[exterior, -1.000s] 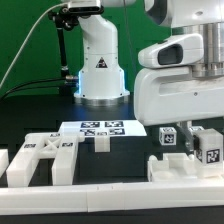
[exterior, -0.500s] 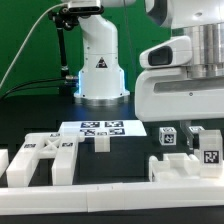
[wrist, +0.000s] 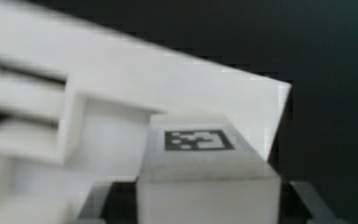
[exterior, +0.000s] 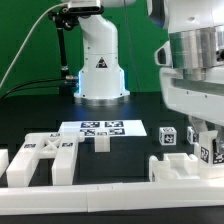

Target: Assemble chair

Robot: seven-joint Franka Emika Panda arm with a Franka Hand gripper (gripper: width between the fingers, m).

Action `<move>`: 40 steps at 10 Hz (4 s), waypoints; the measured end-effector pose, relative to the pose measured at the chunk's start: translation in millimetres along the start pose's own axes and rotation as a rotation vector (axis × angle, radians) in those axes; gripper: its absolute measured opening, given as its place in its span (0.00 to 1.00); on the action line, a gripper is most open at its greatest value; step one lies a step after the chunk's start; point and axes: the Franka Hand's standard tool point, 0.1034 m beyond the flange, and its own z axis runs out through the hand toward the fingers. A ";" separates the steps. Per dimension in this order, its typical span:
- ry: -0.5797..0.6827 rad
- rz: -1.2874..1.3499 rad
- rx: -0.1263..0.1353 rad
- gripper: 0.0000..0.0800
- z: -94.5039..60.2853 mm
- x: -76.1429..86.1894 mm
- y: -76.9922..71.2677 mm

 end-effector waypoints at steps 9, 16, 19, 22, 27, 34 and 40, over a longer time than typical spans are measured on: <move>0.033 -0.661 0.024 0.81 5.6 -2.7 8.8; 0.084 -1.300 -0.020 0.65 2.8 -1.7 -3.9; 0.076 -1.090 -0.008 0.36 3.3 -0.9 -3.1; 0.077 -0.796 0.001 0.36 2.6 0.8 -3.1; -0.007 0.035 0.036 0.36 5.3 -0.6 0.2; 0.013 -0.682 0.042 0.80 7.0 11.0 -0.6; 0.069 -1.376 -0.035 0.81 0.1 -0.8 -9.4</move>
Offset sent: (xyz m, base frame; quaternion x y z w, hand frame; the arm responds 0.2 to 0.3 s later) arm 0.0000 0.0000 0.0000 0.0000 0.0000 0.0000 1.0000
